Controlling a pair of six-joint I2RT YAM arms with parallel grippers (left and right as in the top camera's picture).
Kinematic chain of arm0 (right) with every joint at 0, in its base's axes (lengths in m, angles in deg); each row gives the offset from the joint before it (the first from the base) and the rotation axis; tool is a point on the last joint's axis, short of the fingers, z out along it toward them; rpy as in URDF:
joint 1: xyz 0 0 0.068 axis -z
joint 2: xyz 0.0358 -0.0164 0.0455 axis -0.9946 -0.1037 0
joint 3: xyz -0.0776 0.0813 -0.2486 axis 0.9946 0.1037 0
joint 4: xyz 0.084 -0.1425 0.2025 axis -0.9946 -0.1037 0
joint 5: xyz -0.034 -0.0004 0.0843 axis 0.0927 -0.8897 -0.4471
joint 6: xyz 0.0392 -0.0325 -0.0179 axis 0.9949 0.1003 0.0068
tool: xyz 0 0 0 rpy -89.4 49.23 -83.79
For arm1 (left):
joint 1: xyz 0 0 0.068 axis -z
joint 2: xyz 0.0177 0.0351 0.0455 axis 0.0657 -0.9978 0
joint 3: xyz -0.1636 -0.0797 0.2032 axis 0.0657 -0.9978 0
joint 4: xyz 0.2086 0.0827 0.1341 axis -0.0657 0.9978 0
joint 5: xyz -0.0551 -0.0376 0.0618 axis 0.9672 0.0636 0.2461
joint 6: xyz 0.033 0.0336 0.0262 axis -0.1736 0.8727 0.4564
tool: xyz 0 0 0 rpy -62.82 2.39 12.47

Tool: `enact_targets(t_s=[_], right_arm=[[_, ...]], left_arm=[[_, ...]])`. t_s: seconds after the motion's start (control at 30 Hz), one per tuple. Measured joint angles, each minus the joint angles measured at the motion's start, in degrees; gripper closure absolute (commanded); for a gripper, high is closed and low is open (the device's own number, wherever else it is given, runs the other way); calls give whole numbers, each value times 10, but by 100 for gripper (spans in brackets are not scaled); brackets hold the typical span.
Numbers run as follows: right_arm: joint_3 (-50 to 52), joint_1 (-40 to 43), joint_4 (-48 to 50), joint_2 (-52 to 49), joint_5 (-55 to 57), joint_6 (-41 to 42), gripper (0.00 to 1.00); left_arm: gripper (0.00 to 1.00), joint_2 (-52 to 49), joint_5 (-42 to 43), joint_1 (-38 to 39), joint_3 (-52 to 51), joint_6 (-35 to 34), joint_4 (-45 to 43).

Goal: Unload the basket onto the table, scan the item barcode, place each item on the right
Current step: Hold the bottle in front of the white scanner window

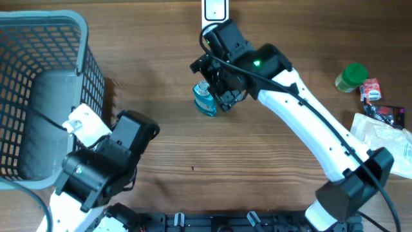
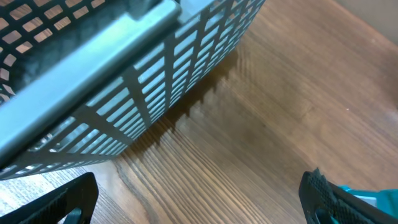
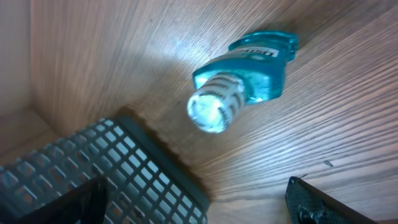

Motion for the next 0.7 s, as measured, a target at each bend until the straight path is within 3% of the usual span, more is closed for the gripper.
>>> enact_targets(t_s=[0.33, 0.7], right_arm=[[-154, 15, -167, -128, -13, -100, 7], [-175, 14, -176, -199, -12, -158, 7]], left_arm=[[0, -56, 0, 0, 0, 0, -26], [0, -73, 0, 0, 0, 0, -30]])
